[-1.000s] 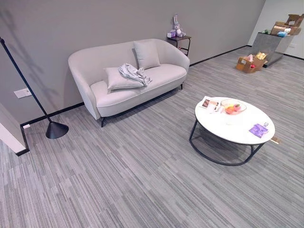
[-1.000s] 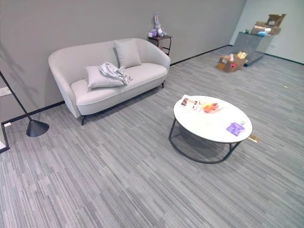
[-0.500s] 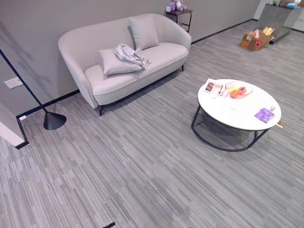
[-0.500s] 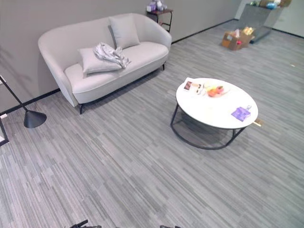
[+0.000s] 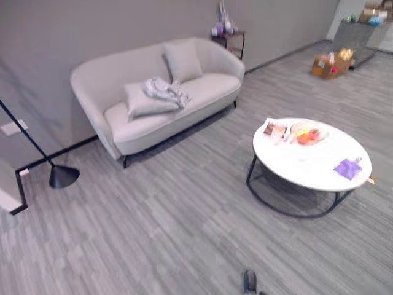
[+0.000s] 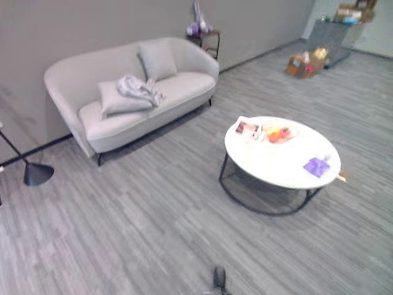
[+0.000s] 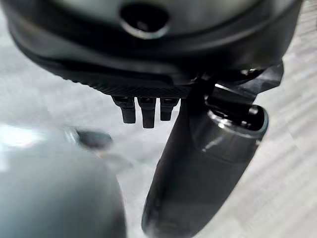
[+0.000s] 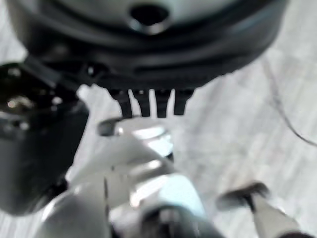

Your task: Hang the clothes on the sofa on the clothes rack.

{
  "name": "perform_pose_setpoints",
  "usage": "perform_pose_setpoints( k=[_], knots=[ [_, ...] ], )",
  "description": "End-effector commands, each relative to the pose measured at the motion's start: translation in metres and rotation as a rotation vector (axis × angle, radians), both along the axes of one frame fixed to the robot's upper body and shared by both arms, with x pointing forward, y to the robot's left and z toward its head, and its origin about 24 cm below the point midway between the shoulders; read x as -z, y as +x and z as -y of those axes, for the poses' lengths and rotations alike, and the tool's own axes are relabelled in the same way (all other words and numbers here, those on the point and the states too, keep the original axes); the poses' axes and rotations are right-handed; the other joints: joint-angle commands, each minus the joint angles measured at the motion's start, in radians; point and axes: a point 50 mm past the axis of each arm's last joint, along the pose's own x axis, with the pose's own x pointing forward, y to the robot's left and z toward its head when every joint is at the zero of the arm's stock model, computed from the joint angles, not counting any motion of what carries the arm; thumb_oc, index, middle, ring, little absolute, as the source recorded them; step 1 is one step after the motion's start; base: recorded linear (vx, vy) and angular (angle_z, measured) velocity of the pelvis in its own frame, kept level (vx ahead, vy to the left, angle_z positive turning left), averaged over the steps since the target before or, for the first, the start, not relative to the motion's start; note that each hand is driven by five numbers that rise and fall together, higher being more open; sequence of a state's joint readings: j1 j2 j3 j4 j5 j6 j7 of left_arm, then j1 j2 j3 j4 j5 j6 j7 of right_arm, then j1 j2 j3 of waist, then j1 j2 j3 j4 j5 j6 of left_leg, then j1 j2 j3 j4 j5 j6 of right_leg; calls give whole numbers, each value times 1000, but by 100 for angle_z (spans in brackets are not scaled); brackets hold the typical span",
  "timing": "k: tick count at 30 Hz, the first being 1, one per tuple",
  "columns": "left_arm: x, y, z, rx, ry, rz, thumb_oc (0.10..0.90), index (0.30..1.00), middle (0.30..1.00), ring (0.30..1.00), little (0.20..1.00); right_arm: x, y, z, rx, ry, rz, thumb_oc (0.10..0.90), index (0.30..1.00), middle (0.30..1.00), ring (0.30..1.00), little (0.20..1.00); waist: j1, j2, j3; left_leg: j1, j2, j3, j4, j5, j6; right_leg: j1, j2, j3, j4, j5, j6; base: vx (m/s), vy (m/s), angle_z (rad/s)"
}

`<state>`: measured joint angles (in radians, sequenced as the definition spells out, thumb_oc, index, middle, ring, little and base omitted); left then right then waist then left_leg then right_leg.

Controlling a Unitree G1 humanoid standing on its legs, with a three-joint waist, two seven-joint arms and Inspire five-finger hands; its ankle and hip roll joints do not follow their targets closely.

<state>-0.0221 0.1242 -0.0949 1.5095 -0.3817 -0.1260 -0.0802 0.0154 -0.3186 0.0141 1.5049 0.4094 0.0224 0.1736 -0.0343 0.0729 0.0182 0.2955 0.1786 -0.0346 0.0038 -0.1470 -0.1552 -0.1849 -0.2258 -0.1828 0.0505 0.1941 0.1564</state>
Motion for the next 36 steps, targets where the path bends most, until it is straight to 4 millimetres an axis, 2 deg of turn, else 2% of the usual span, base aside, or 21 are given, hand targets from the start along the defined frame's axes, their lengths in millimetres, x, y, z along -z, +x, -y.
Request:
perform_pose_setpoints(
  k=[1, 3, 4, 5, 6, 7, 9, 10, 11, 14, 15, 16, 20, 23, 25, 27, 28, 29, 31, 33, 36],
  knots=[
    [-10, 27, -32, -21, 103, 95, 800, 900, 900, 900, 900, -1, -24, 3, -22, -24, -94, 800, 900, 900, 900, 900, -7, -63, 16, 6, 57, -19, -89, 109, 33, -51, 31, 43, 27, -38, 22, 224, -430, 34],
    [-11, 35, -33, -60, 108, 129, 800, 900, 900, 900, 900, -4, -15, 13, -37, -69, -57, 800, 900, 900, 900, 900, 4, -65, 13, -79, 101, -28, 46, 245, 25, -2, 95, 16, 3, -79, -25, 264, -467, -8],
    [-11, 35, -33, -60, 108, 129, 800, 900, 900, 900, 900, -4, -15, 13, -37, -69, -57, 800, 900, 900, 900, 900, 2, -65, 12, -81, 102, -31, 48, 244, 25, -1, 95, 14, 2, -79, -25, 379, -584, -17],
    [-14, 43, -36, -91, 118, 159, 800, 900, 900, 900, 900, -7, -11, 21, -73, -112, -45, 800, 900, 900, 900, 900, 14, -89, 26, -154, 132, -19, 193, 342, 28, 63, 133, -4, -34, -107, -69, 287, -462, -10],
    [-15, 49, -34, -86, 120, 182, 800, 900, 900, 900, 900, -9, -8, 27, -96, -137, -38, 800, 900, 900, 900, 900, 25, -103, 41, -184, 138, 7, 254, 356, 47, 98, 142, -16, -56, -117, -83, 427, -642, 4],
    [-16, 59, -30, -82, 112, 215, 800, 900, 900, 900, 900, -13, -2, 37, -143, -172, -48, 800, 900, 900, 900, 900, 53, -126, 74, -260, 61, -7, 355, 266, 86, 141, 141, -1, -80, -138, -96, 219, -326, 5],
    [-16, 59, -30, -82, 112, 216, 800, 900, 900, 900, 900, -13, -2, 36, -143, -171, -47, 800, 900, 900, 900, 900, 50, -128, 72, -265, 57, -10, 356, 268, 87, 138, 138, -3, -80, -137, -95, 163, -139, 15],
    [-18, 68, -26, -87, 96, 251, 800, 900, 900, 900, 900, -18, 3, 47, -202, -204, -52, 800, 900, 900, 900, 900, 74, -136, 91, -346, -65, -24, 356, 160, 104, 183, 138, 16, -99, -155, -93, 272, -129, -16],
    [-19, 70, -26, -99, 94, 262, 800, 900, 900, 900, 900, -19, 4, 48, -210, -209, -47, 800, 900, 900, 900, 900, 74, -141, 88, -370, -97, 3, 304, 128, 110, 188, 132, 7, -101, -163, -90, 364, -135, -27],
    [-18, 67, -25, -108, 81, 265, 800, 900, 900, 900, 900, -20, 7, 50, -211, -215, -25, 800, 900, 900, 900, 900, 96, -131, 86, -413, -134, 84, 183, 124, 121, 226, 138, -20, -109, -193, -88, 218, -30, 11],
    [-18, 66, -25, -130, 79, 264, 800, 900, 900, 900, 900, -16, 16, 40, -242, -194, -12, 800, 900, 900, 900, 900, 111, -123, 84, -448, -157, 112, 118, 165, 127, 243, 160, -19, -107, -212, -95, 449, -44, 13],
    [-17, 61, -28, -222, 76, 251, 800, 900, 900, 900, 900, -9, 26, 22, -307, -171, 1, 800, 900, 900, 900, 900, 163, -103, 75, -531, -207, 102, -36, 287, 116, 308, 227, 6, -96, -277, -116, 459, -48, 24],
    [-15, 49, -34, -340, 83, 218, 800, 900, 900, 900, 900, -4, 37, 5, -341, -132, 39, 800, 900, 900, 900, 900, 200, -124, 85, -597, -189, 103, -79, 320, 94, 379, 221, 42, -78, -328, -116, 413, 47, -26],
    [-11, 22, -43, -405, 122, 136, 800, 900, 900, 900, 900, 2, 42, -17, -379, -68, 66, 800, 900, 900, 900, 900, 220, -148, 46, -546, -173, 123, -59, 348, 124, 445, 189, 68, -48, -348, -89, 560, 188, -36],
    [-12, 21, -47, -394, 141, 129, 800, 900, 900, 900, 900, 4, 35, -21, -363, -55, 53, 800, 900, 900, 900, 900, 212, -163, 29, -533, -180, 134, -55, 345, 131, 455, 170, 64, -29, -335, -77, 423, 202, -23],
    [-14, 24, -52, -338, 160, 138, 800, 900, 900, 900, 900, 7, 14, -27, -328, -22, 10, 800, 900, 900, 900, 900, 193, -195, -12, -461, -218, 158, -79, 313, 154, 437, 117, 64, 51, -238, -27, 476, 297, 17],
    [-14, 28, -51, -287, 169, 133, 800, 900, 900, 900, 900, 10, 45, -52, -371, -8, 61, 800, 900, 900, 900, 900, 208, -202, -23, -443, -235, 160, -85, 298, 165, 436, 96, 42, 82, -208, -10, 253, 174, 7],
    [-14, 28, -51, -287, 169, 133, 800, 900, 900, 900, 900, 10, 45, -52, -371, -8, 61, 800, 900, 900, 900, 900, 208, -202, -23, -443, -235, 160, -85, 298, 165, 436, 96, 42, 82, -208, -10, 408, 444, 9],
    [-17, 46, -47, -177, 194, 167, 800, 900, 900, 900, 900, 12, 48, -70, -410, 35, 106, 800, 900, 900, 900, 900, 174, -175, -11, -345, -268, 177, -91, 222, 209, 345, -5, -31, 369, -40, 24, 399, 499, 31],
    [-18, 46, -51, -138, 212, 151, 800, 900, 900, 900, 900, 8, 70, -92, -484, 69, 220, 800, 900, 900, 900, 900, 149, -168, 4, -301, -253, 177, -91, 190, 219, 281, -42, -86, 483, -35, 9, 242, 189, 20],
    [-22, 54, -60, -142, 236, 178, 800, 900, 900, 900, 900, -1, 90, -114, -571, 124, 351, 800, 900, 900, 900, 900, 114, -163, 38, -261, -226, 131, -91, 168, 203, 175, 24, -86, 439, -182, -54, 210, -31, 36]
  ],
)
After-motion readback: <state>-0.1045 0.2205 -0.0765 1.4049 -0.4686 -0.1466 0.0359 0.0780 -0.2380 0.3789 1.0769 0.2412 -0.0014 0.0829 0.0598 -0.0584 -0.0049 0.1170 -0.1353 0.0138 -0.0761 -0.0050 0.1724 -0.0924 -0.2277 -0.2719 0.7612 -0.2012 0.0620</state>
